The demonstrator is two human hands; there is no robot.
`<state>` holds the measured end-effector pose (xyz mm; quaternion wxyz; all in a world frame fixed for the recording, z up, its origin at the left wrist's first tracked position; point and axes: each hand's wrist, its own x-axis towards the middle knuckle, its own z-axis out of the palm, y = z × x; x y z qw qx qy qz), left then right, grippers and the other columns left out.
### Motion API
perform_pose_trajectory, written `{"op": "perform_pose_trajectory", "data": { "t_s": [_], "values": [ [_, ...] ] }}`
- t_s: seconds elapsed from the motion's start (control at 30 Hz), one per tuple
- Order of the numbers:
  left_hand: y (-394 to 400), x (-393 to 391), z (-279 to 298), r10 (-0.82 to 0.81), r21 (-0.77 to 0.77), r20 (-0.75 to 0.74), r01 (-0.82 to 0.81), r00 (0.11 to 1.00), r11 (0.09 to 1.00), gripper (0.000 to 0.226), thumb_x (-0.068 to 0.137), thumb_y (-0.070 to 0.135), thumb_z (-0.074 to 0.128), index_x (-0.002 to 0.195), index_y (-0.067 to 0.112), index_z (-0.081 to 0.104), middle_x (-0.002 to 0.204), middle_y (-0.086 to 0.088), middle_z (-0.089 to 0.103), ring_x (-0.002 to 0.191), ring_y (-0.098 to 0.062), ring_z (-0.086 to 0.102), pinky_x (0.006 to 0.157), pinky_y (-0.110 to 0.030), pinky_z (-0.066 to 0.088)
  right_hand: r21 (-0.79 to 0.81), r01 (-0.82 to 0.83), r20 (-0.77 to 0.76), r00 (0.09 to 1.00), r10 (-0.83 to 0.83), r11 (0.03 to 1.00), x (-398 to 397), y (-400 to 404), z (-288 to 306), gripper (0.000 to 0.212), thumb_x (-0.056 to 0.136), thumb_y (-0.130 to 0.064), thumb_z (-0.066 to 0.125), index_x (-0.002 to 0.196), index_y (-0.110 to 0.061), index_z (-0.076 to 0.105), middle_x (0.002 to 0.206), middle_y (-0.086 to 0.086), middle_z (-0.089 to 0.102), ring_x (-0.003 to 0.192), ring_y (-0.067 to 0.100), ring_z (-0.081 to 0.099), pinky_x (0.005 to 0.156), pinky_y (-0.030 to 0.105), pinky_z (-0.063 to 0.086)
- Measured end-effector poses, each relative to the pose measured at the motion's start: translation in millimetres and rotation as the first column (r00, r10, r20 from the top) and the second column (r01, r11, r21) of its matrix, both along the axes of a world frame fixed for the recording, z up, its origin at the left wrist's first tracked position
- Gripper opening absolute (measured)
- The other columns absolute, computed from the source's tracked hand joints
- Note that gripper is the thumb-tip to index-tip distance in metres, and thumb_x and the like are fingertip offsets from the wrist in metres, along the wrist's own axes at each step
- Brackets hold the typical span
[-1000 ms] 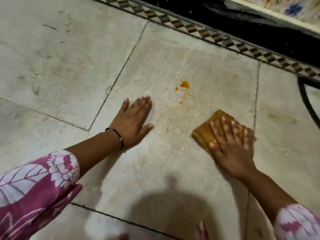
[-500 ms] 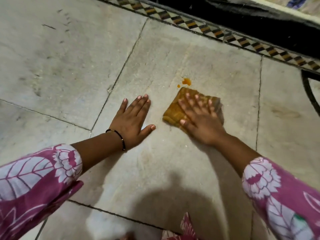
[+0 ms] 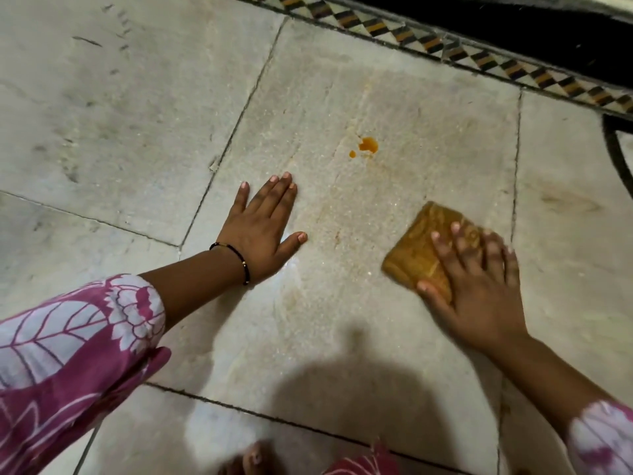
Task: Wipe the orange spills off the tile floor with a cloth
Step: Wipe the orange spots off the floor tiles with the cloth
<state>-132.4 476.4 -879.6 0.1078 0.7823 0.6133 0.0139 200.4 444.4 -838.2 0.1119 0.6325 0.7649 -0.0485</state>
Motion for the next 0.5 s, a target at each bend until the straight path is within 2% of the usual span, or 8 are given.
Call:
{"op": "perform_pose_trajectory", "data": {
  "t_s": [0.07, 0.13, 0.23, 0.33, 0.4, 0.5],
  "values": [
    [0.0, 0.1, -0.3, 0.002, 0.002, -0.007, -0.002, 1.000, 1.000, 0.079, 0.087, 0.063, 0.008, 0.150, 0.016, 0.000, 0.158, -0.001, -0.005, 0.145, -0.015, -0.007, 0.116, -0.045, -0.008, 0.036, 0.158, -0.049, 0.987, -0.156, 0.987, -19.7, 37.3, -10.5, 0.078, 0.081, -0.073, 0.015, 0.150, -0.036, 0.007, 0.160, 0.002, 0.006, 0.143, 0.038, -0.002, 0.113, 0.057, -0.002],
    [-0.1, 0.5, -0.8, 0.000, 0.002, -0.016, 0.000, 1.000, 1.000, 0.078, 0.088, 0.063, 0.007, 0.150, 0.016, -0.001, 0.158, -0.001, -0.006, 0.145, -0.015, -0.008, 0.116, -0.045, -0.008, 0.035, 0.247, -0.072, 0.967, -0.244, 0.968, -51.8, 61.2, -17.7, 0.083, 0.079, -0.075, 0.015, 0.150, -0.032, 0.004, 0.160, 0.003, 0.000, 0.142, 0.041, -0.009, 0.111, 0.060, -0.009],
    [-0.7, 1.0, -0.3, 0.003, 0.005, -0.020, -0.003, 1.000, 1.000, 0.078, 0.088, 0.062, 0.009, 0.150, 0.015, 0.001, 0.158, -0.002, -0.004, 0.145, -0.015, -0.006, 0.116, -0.044, -0.008, 0.072, 0.165, -0.098, 0.983, -0.157, 0.984, -105.3, 53.3, -23.1, 0.082, 0.083, -0.070, 0.024, 0.151, -0.027, 0.007, 0.160, 0.003, 0.001, 0.141, 0.044, -0.007, 0.107, 0.060, -0.013],
    [-0.3, 1.7, 1.3, 0.001, 0.008, -0.010, -0.001, 1.000, 1.000, 0.078, 0.088, 0.062, 0.011, 0.150, 0.014, 0.004, 0.159, -0.002, 0.000, 0.145, -0.017, -0.003, 0.116, -0.044, -0.007, 0.129, 0.073, -0.157, 0.986, -0.052, 0.989, -132.4, 6.6, -23.6, 0.075, 0.088, -0.061, 0.032, 0.151, -0.024, 0.015, 0.159, 0.006, 0.012, 0.143, 0.041, 0.001, 0.110, 0.059, -0.010],
    [-0.7, 1.6, 2.0, -0.002, 0.004, -0.005, 0.002, 1.000, 1.000, 0.079, 0.088, 0.063, 0.011, 0.150, 0.015, 0.005, 0.158, -0.002, 0.000, 0.145, -0.017, -0.002, 0.116, -0.044, -0.007, 0.114, 0.039, -0.141, 0.990, -0.023, 0.993, -124.8, -25.9, -22.4, 0.072, 0.090, -0.059, 0.030, 0.151, -0.024, 0.016, 0.158, 0.006, 0.015, 0.143, 0.037, 0.005, 0.112, 0.058, -0.005],
    [-0.4, 0.8, 1.7, 0.005, 0.006, 0.009, -0.005, 1.000, 1.000, 0.078, 0.088, 0.062, 0.014, 0.150, 0.015, 0.006, 0.159, -0.002, 0.002, 0.145, -0.017, -0.001, 0.116, -0.044, -0.006, 0.043, 0.015, -0.094, 0.995, -0.011, 0.999, -81.5, -59.3, -17.1, 0.066, 0.091, -0.061, 0.021, 0.150, -0.033, 0.011, 0.158, 0.000, 0.012, 0.145, 0.026, 0.004, 0.113, 0.051, -0.002]
  ]
}}
